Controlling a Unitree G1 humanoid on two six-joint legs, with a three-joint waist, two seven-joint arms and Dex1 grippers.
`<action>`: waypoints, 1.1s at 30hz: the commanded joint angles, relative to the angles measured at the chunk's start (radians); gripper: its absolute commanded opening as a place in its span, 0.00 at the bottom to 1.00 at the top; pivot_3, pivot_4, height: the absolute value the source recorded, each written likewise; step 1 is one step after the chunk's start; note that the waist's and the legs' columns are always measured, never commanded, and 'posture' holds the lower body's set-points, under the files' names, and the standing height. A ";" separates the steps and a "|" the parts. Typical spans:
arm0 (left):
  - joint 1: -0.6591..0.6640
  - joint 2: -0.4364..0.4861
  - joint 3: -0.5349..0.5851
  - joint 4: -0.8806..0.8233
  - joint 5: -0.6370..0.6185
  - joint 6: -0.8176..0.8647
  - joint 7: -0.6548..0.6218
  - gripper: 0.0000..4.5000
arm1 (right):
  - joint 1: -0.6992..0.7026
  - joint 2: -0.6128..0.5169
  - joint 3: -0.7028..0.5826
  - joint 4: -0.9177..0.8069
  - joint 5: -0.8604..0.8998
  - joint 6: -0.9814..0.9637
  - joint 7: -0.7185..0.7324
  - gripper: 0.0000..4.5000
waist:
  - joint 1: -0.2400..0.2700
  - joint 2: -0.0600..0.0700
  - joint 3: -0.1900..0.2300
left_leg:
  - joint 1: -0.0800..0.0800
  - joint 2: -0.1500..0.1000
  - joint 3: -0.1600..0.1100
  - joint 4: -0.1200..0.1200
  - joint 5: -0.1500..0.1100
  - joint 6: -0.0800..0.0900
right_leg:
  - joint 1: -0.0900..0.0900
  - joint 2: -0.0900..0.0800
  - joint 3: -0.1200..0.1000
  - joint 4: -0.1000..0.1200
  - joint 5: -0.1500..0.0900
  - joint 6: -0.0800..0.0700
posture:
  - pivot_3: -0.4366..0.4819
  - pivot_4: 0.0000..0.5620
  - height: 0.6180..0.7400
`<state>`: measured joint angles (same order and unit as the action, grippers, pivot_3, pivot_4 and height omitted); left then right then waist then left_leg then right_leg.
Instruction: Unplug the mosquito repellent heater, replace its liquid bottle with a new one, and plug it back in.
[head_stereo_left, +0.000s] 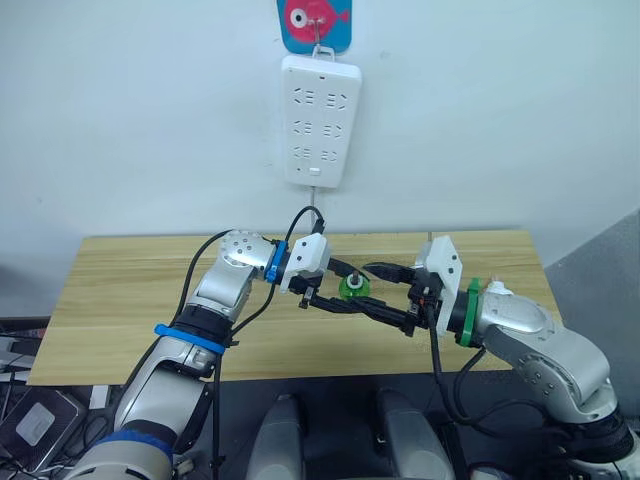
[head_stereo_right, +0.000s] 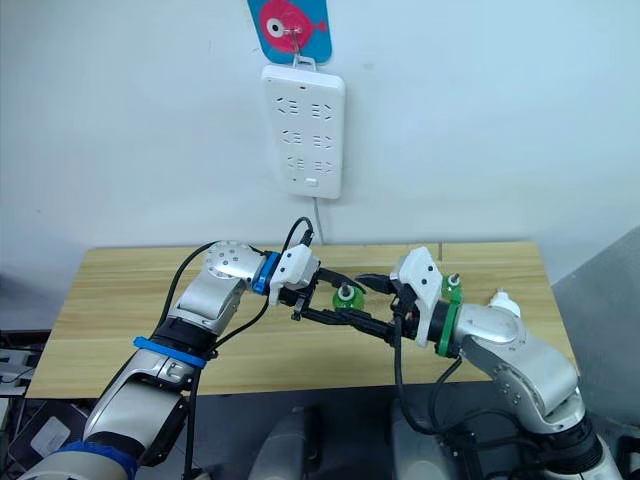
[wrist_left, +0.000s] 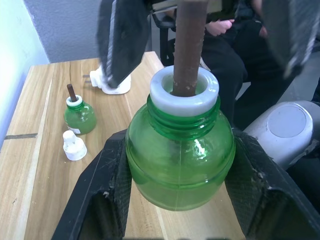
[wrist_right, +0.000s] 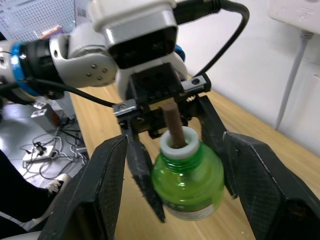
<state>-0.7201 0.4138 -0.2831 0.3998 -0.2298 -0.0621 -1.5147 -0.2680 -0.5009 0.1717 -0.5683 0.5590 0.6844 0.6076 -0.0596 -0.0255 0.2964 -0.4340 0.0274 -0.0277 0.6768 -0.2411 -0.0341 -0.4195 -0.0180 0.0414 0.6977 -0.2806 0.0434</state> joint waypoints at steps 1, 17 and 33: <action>-0.005 -0.012 0.021 -0.046 -0.033 0.029 0.007 0.50 | -0.019 0.020 0.027 0.004 -0.044 -0.045 -0.002 0.71 | 0.000 0.000 0.000 | 0.000 0.000 0.000 0.000 0.000 0.000 | 0.000 0.000 0.000 0.000 0.000 0.000 | 0.37 0.44 1.00; -0.014 -0.027 0.037 -0.042 -0.036 0.050 0.041 0.50 | -0.014 0.038 0.003 0.004 -0.048 -0.079 0.032 0.19 | 0.000 0.000 0.000 | 0.000 0.000 0.000 0.000 0.000 0.000 | 0.000 0.000 0.000 0.000 0.000 0.000 | 0.37 0.45 1.00; 0.094 -0.213 0.188 -0.218 -0.042 -0.047 0.464 1.00 | -0.021 0.315 -0.546 0.074 0.745 0.176 -0.622 0.19 | -0.001 0.000 0.000 | 0.000 0.001 -0.001 0.000 0.000 0.000 | 0.000 -0.002 0.000 0.000 0.000 0.000 | 0.35 0.46 1.00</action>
<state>-0.6372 0.2295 -0.1089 0.2450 -0.2939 -0.0396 -1.1398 -0.2726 -0.2056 -0.3264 -0.4837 1.1483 0.8770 0.0911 -0.0603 -0.0254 0.2963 -0.4343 0.0283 -0.0281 0.6767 -0.2411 -0.0342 -0.4194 -0.0199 0.0425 0.6980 -0.2806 0.0433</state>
